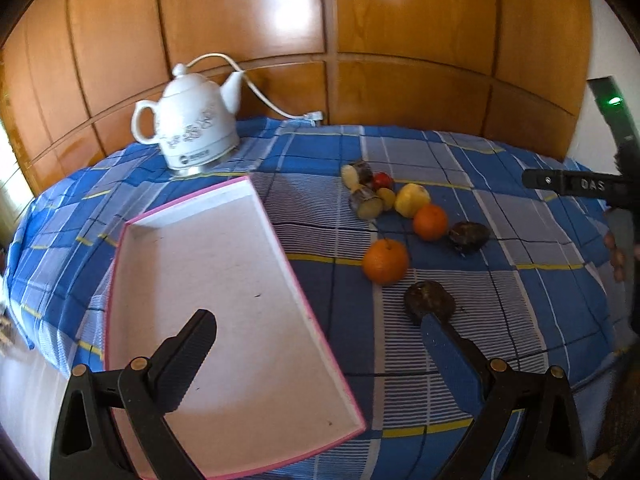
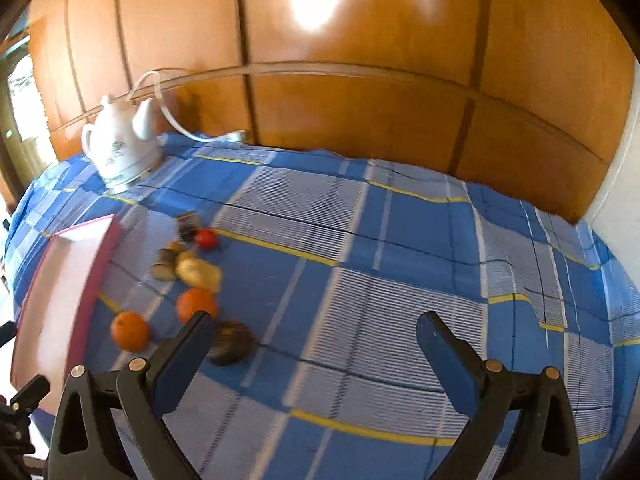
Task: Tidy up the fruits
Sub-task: 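Grasp the dark brown round fruit with the left gripper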
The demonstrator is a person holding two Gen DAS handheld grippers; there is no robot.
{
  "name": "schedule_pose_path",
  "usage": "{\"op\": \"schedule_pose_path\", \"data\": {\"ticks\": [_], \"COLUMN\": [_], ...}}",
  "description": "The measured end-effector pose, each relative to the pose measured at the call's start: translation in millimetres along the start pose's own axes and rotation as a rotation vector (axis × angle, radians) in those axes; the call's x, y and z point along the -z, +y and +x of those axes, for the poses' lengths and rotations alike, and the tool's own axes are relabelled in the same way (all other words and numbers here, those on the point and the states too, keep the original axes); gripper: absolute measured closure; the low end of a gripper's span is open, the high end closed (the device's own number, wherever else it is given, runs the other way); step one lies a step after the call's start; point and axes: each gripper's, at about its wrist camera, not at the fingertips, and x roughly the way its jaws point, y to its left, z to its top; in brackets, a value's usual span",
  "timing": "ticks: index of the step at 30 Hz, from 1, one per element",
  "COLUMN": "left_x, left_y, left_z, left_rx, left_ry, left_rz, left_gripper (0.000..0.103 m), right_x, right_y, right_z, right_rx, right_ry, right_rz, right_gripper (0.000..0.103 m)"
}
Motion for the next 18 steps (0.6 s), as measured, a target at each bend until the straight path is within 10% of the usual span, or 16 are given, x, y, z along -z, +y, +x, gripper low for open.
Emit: {"op": "schedule_pose_path", "data": {"ticks": [14,18], "left_x": [-21,-20], "left_y": [-23,-36], "left_z": [23,29], "left_rx": [0.104,0.131], "left_ry": [0.089,0.127], "left_rz": [0.100,0.147], "left_gripper": [0.001,0.019], "right_x": [-2,-1], "right_y": [-3,3], "right_z": [12,12], "right_rx": [-0.109,-0.125], "right_ry": [0.068,0.075], "right_rz": [0.106,0.091], "right_gripper": [0.006,0.006]}}
